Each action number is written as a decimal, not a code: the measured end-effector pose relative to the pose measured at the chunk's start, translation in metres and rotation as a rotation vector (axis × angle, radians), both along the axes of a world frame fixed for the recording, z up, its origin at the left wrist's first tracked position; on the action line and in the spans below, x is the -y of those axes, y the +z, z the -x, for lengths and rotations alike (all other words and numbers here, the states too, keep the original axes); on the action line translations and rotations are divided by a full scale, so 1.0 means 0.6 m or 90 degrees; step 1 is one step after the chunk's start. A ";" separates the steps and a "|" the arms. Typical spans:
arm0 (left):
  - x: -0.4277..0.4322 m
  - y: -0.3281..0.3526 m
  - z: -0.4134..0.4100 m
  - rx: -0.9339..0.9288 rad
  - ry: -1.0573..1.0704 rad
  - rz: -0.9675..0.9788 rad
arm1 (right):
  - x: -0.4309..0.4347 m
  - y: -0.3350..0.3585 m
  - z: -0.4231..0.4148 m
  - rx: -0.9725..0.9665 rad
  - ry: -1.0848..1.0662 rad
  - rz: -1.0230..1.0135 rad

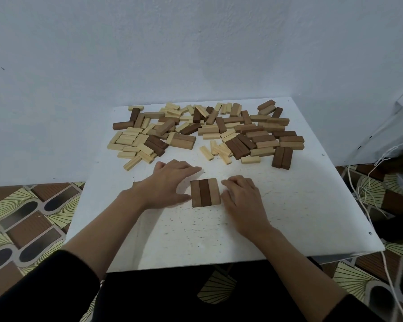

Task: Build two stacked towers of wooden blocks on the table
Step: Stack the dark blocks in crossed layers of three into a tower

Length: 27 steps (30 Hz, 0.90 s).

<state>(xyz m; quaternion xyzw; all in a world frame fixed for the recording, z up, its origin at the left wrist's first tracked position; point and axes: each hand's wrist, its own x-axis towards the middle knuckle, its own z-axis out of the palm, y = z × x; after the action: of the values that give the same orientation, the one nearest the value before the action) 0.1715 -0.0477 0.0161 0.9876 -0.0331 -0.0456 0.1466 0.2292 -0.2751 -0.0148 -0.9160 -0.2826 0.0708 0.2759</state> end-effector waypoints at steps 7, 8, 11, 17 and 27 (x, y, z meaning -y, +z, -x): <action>0.006 0.000 -0.013 -0.045 -0.017 0.040 | -0.012 -0.002 -0.012 0.035 0.049 0.034; 0.008 -0.001 -0.011 -0.037 -0.008 0.051 | -0.012 -0.004 -0.015 0.056 0.063 0.046; 0.020 0.000 -0.003 -0.013 0.024 0.087 | -0.016 -0.006 -0.026 0.083 0.104 0.097; 0.063 -0.003 0.025 0.032 0.121 0.165 | -0.023 0.005 -0.060 0.092 0.176 0.114; 0.129 -0.034 0.062 0.135 0.288 0.214 | -0.017 0.010 -0.069 0.018 0.211 0.043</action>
<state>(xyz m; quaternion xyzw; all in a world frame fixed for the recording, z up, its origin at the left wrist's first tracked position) 0.1345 -0.1253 -0.0040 0.9309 0.1654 0.0980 0.3105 0.2707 -0.2650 -0.0090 -0.8666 -0.4310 0.1116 0.2256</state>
